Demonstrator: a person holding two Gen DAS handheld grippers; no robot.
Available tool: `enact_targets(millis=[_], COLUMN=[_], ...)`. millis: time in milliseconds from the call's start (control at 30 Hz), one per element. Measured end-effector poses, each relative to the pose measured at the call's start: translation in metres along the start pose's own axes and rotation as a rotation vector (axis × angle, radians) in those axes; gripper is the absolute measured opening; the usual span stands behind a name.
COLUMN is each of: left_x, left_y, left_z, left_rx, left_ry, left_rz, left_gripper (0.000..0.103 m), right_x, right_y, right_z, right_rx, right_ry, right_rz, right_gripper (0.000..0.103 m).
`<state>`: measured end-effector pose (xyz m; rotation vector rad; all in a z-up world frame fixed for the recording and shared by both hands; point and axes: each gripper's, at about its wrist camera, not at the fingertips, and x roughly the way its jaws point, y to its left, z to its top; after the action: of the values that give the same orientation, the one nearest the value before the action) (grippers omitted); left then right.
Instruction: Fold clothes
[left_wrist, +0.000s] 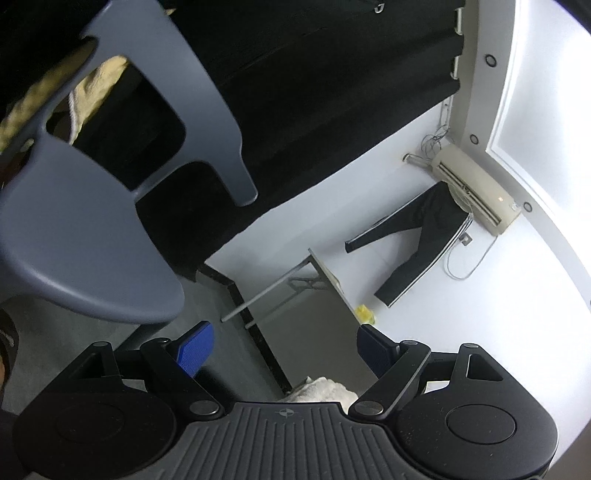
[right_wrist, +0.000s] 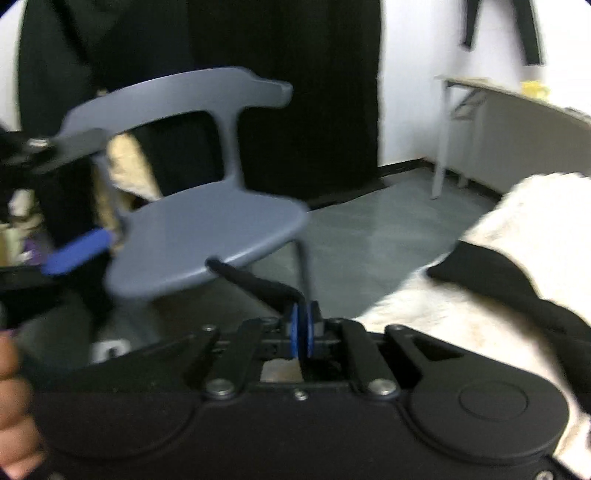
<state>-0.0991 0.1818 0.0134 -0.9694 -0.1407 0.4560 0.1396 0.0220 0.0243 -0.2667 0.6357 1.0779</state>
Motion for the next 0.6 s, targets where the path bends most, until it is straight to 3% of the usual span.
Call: enact_targets(millis=[33,233,433,600], left_x=[0.000,-0.002,0.003,0.009], left_y=[-0.001,-0.002,-0.006,-0.009], left_z=[0.000,0.000,-0.002,-0.006], left_rx=[0.007,0.019,0.042,0.054], left_ry=[0.002,0.004,0.029,0.043], left_rz=[-0.002,-0.010,-0.011,0.000], left_gripper=[0.080,0.080,0.080,0.080], right_x=[0.000,-0.041,-0.115,-0.168], right_y=[-0.001,-0.021,-0.056,-0.074], right_z=[-0.003,-0.021,-0.065,-0.129], right_rx=[0.002,0.056,0.061,0.074], right_ry=[0.017,-0.034,-0.071,-0.050], right_rz=[0.022,0.022,-0.175,-0.366], right_gripper=[0.047,0.049,0.050,0.050])
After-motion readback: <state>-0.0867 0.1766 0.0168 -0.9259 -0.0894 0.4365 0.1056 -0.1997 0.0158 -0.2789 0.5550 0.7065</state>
